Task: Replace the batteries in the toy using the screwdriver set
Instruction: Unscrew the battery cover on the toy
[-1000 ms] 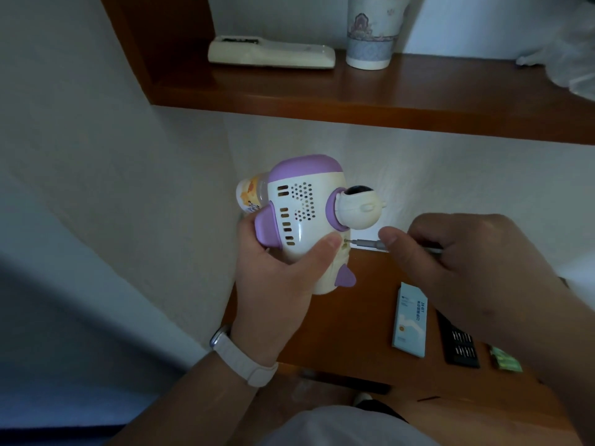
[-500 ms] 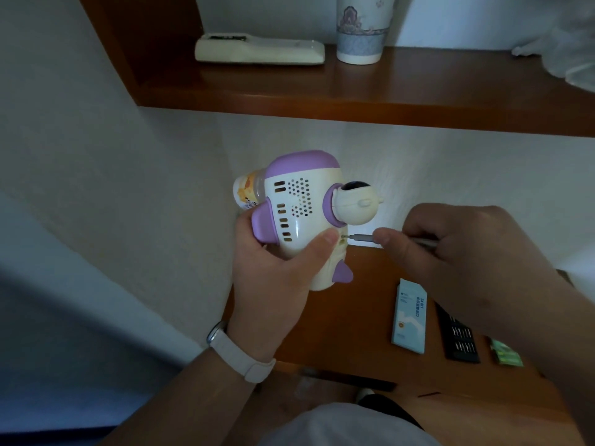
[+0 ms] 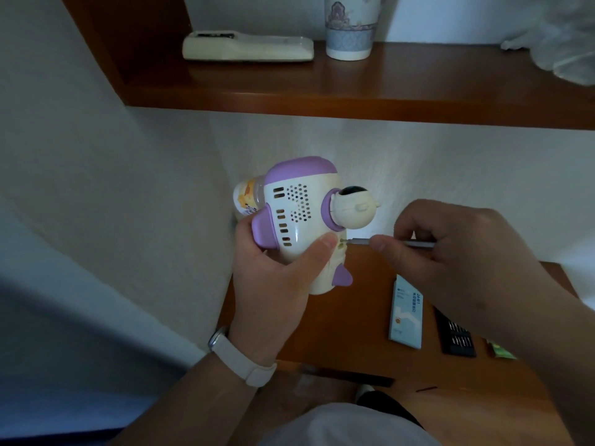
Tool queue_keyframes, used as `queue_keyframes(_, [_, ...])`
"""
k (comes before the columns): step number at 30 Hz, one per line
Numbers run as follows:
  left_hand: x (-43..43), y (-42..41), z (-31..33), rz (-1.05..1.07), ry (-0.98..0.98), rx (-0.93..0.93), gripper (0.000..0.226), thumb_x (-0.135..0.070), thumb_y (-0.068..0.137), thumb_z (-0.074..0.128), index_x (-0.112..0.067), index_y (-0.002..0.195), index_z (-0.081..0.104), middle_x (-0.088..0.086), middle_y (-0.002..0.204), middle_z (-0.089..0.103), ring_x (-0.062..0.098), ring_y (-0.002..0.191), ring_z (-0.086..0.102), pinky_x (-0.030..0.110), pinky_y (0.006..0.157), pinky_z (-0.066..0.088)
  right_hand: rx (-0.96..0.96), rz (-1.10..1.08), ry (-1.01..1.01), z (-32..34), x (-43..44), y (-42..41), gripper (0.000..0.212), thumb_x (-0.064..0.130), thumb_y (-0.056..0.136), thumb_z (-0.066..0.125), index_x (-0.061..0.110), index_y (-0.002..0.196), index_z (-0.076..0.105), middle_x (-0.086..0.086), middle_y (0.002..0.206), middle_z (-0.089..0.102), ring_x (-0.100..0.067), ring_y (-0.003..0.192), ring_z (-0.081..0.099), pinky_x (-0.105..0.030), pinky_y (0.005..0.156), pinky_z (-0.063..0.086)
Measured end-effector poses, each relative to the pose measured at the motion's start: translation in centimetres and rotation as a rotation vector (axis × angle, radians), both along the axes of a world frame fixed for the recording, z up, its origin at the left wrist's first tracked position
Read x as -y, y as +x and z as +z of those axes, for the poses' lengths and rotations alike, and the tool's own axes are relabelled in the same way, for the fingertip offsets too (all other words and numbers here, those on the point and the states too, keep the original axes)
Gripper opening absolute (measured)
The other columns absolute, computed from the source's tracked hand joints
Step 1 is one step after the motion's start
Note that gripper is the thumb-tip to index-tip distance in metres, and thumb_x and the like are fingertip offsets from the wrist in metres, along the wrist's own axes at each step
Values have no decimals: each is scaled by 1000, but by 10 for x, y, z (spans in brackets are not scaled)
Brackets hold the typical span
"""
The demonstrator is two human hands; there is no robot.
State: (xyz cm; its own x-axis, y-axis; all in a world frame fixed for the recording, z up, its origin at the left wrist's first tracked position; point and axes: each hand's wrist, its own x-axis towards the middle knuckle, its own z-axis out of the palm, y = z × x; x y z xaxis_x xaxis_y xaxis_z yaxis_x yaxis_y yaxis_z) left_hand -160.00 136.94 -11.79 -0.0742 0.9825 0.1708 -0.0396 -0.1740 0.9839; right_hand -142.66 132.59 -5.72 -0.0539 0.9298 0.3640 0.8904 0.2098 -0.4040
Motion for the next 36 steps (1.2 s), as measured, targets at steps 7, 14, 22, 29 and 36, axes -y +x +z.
queue_keyframes(7, [0,-4,-1,12,-3,13,62,-44,56,77,-32,110,49,-15,105,68,-2,93,70,15,67,56,19,-48,-141,4,0,-8,58,70,76,26,23,68,58,7,50,50,-6,49,51,-20,46,28])
queue_keyframes(14, [0,-8,0,27,6,4,56,-35,60,77,-32,109,50,-20,99,69,-5,91,69,12,66,55,13,5,-93,1,-2,-7,45,64,80,38,24,61,49,6,45,45,-8,40,44,-20,42,25])
queue_keyframes(22, [-1,-10,-1,28,2,16,62,-36,60,78,-28,114,49,-13,107,68,-1,94,70,16,68,57,32,-7,-120,4,-2,-13,56,70,78,28,24,62,56,5,45,49,-12,43,51,-22,42,33])
queue_keyframes(29, [-2,-14,-4,16,-7,21,60,-32,61,78,-26,115,51,-17,101,70,-1,92,70,15,68,57,8,-13,-113,5,-3,-14,34,60,77,51,27,68,51,7,47,48,-7,40,45,-23,39,33])
queue_keyframes(36, [0,-19,-3,13,-12,-3,68,-35,61,78,-23,121,49,-12,108,68,-2,94,69,16,67,57,24,-34,-121,2,-1,-17,51,68,79,33,26,69,59,6,49,53,-9,44,51,-25,42,41])
